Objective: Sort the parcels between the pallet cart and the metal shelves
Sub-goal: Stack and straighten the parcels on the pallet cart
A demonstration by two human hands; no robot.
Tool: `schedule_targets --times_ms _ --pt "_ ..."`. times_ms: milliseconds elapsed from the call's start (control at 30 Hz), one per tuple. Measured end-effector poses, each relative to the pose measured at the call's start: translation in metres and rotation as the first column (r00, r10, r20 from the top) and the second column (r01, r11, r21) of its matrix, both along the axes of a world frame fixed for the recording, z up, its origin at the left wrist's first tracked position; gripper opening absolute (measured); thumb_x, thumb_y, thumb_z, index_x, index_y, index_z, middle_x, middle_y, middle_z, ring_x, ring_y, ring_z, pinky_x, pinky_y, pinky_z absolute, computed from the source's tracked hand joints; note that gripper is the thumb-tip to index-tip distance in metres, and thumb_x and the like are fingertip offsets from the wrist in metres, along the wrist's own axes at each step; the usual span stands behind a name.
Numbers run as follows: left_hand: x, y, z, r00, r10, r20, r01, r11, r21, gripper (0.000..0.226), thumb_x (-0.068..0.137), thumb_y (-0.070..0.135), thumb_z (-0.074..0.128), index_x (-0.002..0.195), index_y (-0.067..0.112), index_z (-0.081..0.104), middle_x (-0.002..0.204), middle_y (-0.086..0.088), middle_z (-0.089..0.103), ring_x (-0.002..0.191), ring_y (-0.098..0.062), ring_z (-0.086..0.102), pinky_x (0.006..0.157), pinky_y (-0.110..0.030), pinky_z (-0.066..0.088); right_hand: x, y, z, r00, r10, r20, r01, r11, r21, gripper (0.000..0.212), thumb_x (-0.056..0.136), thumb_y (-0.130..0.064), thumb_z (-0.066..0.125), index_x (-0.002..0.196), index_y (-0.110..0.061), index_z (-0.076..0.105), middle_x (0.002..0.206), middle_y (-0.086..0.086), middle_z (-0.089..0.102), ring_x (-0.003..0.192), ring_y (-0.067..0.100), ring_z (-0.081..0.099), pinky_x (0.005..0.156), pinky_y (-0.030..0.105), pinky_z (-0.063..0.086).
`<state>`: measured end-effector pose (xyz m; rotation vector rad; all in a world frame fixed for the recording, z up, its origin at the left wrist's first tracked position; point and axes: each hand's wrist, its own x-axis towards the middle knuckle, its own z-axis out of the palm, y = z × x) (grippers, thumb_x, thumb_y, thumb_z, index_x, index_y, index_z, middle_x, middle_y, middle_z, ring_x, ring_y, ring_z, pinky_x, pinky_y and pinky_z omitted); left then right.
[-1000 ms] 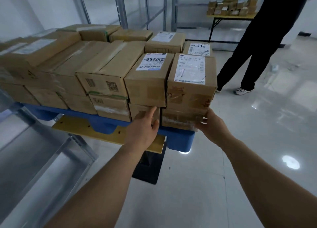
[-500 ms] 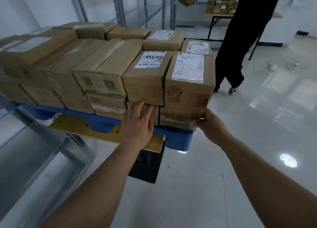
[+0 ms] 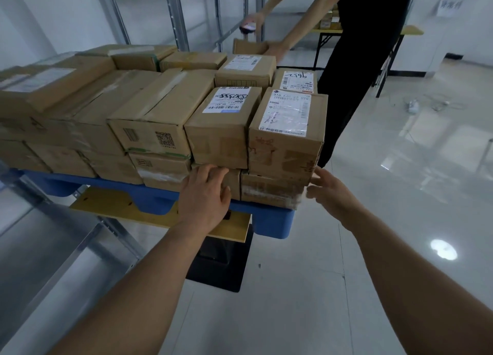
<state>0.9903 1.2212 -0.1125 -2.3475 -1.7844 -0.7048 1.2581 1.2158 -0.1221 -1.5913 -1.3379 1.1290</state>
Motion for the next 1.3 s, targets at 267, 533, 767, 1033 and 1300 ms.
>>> schedule_targets --times_ms 267,533,767,1033,1300 --pt "0.01 0.014 0.061 0.994 -0.096 0.057 0.072 0.944 0.322 0.054 0.086 0.039 0.054 0.132 0.01 0.048 0.128 -0.015 0.05 0.116 -0.029 0.049 0.093 -0.039 0.04 0.004 0.018 0.058 0.969 -0.02 -0.246 0.051 0.991 0.12 0.06 0.083 -0.065 0.048 0.126 -0.025 0.057 0.126 0.006 0.06 0.114 0.026 0.057 0.1 0.047 0.042" --pt "0.004 0.035 0.08 0.991 -0.084 -0.101 0.087 0.996 0.025 0.062 0.09 0.056 0.044 0.143 0.024 0.035 0.145 -0.002 0.038 0.134 -0.022 0.031 0.109 -0.043 0.027 0.002 0.031 0.068 0.955 0.004 -0.298 0.027 0.994 0.101 0.047 0.094 -0.05 0.045 0.127 -0.019 0.056 0.123 0.016 0.061 0.113 0.032 0.058 0.103 0.053 0.042" --pt "0.005 0.032 0.08 0.997 -0.049 -0.067 0.054 0.995 0.079 0.058 0.087 0.057 0.048 0.133 0.023 0.047 0.133 -0.003 0.048 0.124 -0.022 0.041 0.1 -0.04 0.032 -0.007 0.025 0.065 0.954 0.022 -0.299 0.011 0.994 0.107 0.049 0.095 -0.049 0.041 0.133 -0.021 0.05 0.127 0.006 0.06 0.117 0.024 0.055 0.104 0.048 0.042" --pt "0.008 0.034 0.088 0.998 -0.065 0.012 0.064 0.996 0.057 0.06 0.088 0.064 0.038 0.133 0.025 0.048 0.133 -0.002 0.05 0.122 -0.021 0.044 0.099 -0.042 0.035 0.003 0.021 0.061 0.921 -0.072 -0.383 0.111 0.99 0.081 0.032 0.093 -0.06 0.036 0.107 -0.037 0.054 0.125 0.001 0.056 0.108 0.015 0.056 0.087 0.035 0.044" --pt "0.03 0.034 0.103 0.982 -0.186 0.043 0.187 0.982 -0.036 0.07 0.085 0.069 0.022 0.135 0.027 0.049 0.138 0.002 0.05 0.127 -0.014 0.042 0.1 -0.032 0.034 -0.005 0.029 0.045 0.916 -0.032 -0.399 0.036 0.999 0.004 0.053 0.094 -0.059 0.035 0.128 -0.023 0.056 0.117 0.001 0.063 0.105 0.015 0.059 0.077 0.032 0.051"
